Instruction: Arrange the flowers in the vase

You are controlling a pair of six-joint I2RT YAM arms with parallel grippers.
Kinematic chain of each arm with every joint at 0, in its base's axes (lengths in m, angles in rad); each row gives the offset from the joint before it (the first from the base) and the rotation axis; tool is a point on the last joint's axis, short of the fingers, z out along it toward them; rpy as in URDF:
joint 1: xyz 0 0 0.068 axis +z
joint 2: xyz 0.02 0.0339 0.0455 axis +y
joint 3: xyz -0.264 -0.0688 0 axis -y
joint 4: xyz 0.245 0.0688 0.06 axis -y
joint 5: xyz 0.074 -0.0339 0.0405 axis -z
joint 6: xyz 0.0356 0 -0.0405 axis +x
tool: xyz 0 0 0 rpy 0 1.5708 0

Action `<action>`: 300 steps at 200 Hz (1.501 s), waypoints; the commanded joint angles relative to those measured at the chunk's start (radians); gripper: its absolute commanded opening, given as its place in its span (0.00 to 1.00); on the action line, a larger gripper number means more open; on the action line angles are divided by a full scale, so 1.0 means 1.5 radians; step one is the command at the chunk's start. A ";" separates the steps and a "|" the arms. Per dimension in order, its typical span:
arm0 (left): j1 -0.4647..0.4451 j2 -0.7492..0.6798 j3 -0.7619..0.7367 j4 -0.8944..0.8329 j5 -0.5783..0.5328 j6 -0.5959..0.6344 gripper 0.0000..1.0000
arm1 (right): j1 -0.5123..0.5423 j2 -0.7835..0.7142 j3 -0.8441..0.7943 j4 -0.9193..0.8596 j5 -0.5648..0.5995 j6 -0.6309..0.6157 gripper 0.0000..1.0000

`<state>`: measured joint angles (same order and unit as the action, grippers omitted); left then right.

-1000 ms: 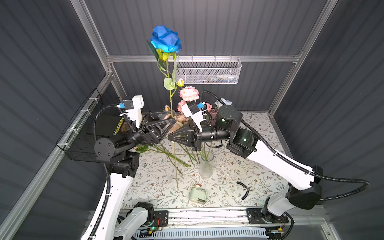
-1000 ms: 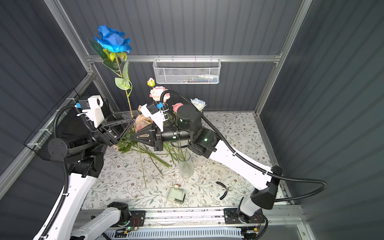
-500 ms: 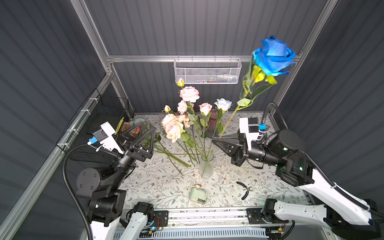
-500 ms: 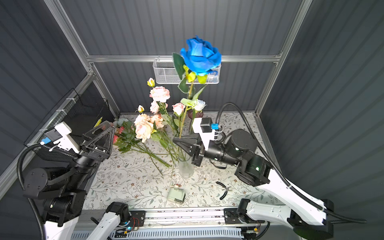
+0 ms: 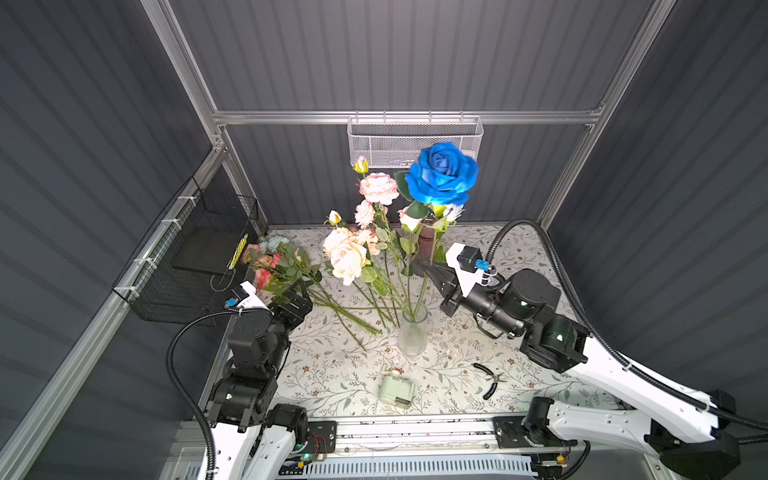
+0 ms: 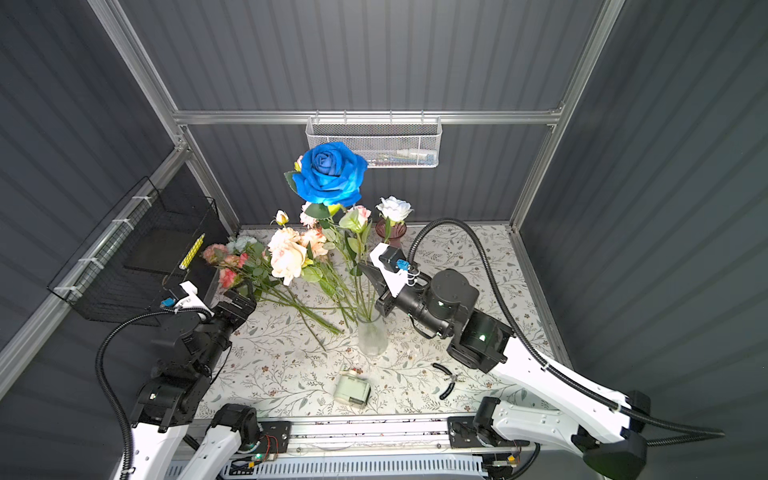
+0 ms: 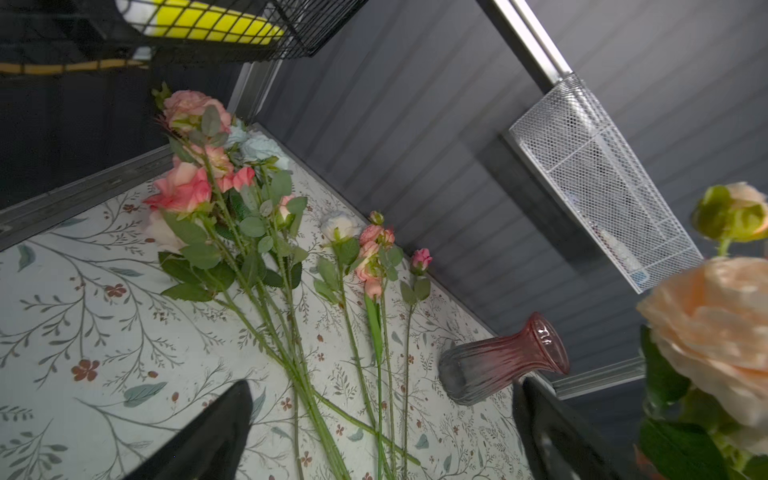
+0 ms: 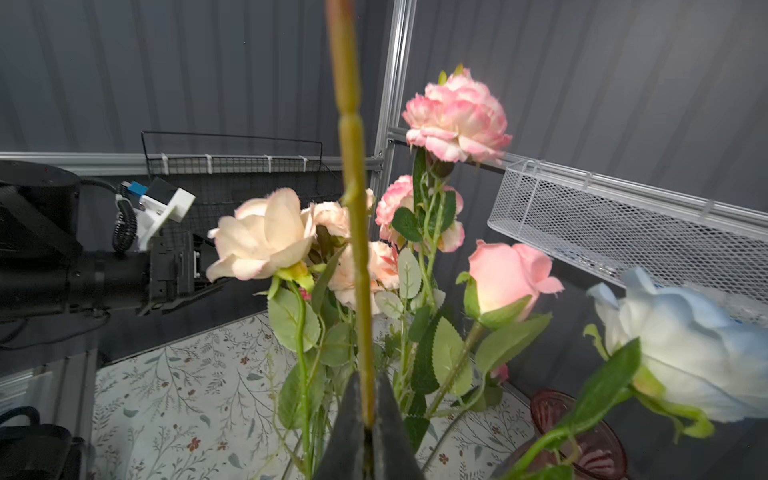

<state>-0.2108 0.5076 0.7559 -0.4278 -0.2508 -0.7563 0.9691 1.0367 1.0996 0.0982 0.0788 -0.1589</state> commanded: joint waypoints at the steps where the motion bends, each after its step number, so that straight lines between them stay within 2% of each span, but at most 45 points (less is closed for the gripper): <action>1: -0.003 0.017 -0.004 -0.010 -0.016 -0.004 1.00 | -0.021 0.002 -0.008 0.085 0.008 -0.006 0.00; 53: -0.003 0.043 -0.018 0.010 0.000 -0.004 1.00 | -0.038 0.006 -0.098 0.117 0.007 0.050 0.00; 67: -0.003 0.051 -0.020 0.010 0.002 -0.004 1.00 | -0.038 0.004 -0.128 0.124 0.012 0.078 0.11; 84: -0.003 0.063 -0.021 0.009 0.005 -0.004 1.00 | -0.038 -0.003 -0.160 0.132 0.018 0.109 0.30; 106: -0.003 0.077 -0.021 0.006 0.006 -0.004 1.00 | -0.038 -0.018 -0.183 0.126 0.024 0.140 0.51; 130: -0.003 0.090 -0.022 -0.001 -0.001 -0.002 1.00 | -0.038 -0.053 -0.211 0.120 0.023 0.169 0.62; 167: -0.003 0.129 -0.033 0.013 0.006 0.001 1.00 | -0.038 -0.133 -0.274 0.116 0.010 0.214 0.66; 205: -0.002 0.243 -0.034 0.059 0.053 0.012 0.98 | -0.038 -0.234 -0.333 0.090 0.024 0.243 0.67; 227: -0.001 0.324 -0.037 0.131 0.101 0.011 0.88 | -0.038 -0.270 -0.344 0.058 0.031 0.248 0.67; 246: -0.001 0.404 -0.028 0.181 0.127 -0.001 0.75 | -0.038 -0.289 -0.352 0.039 0.037 0.252 0.66; 278: 0.004 0.528 0.018 0.162 0.079 -0.015 0.63 | -0.038 -0.314 -0.364 0.026 0.044 0.258 0.65; 288: 0.014 0.554 0.025 0.167 0.061 -0.018 0.61 | -0.038 -0.319 -0.368 0.023 0.046 0.256 0.65; 300: 0.034 0.586 0.026 0.193 0.066 -0.024 0.55 | -0.038 -0.324 -0.370 0.020 0.048 0.257 0.65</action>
<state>-0.2028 1.3178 0.7509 -0.1928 -0.1162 -0.7731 0.9161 0.5732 0.5587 0.1490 0.1314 0.2138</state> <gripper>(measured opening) 0.601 0.652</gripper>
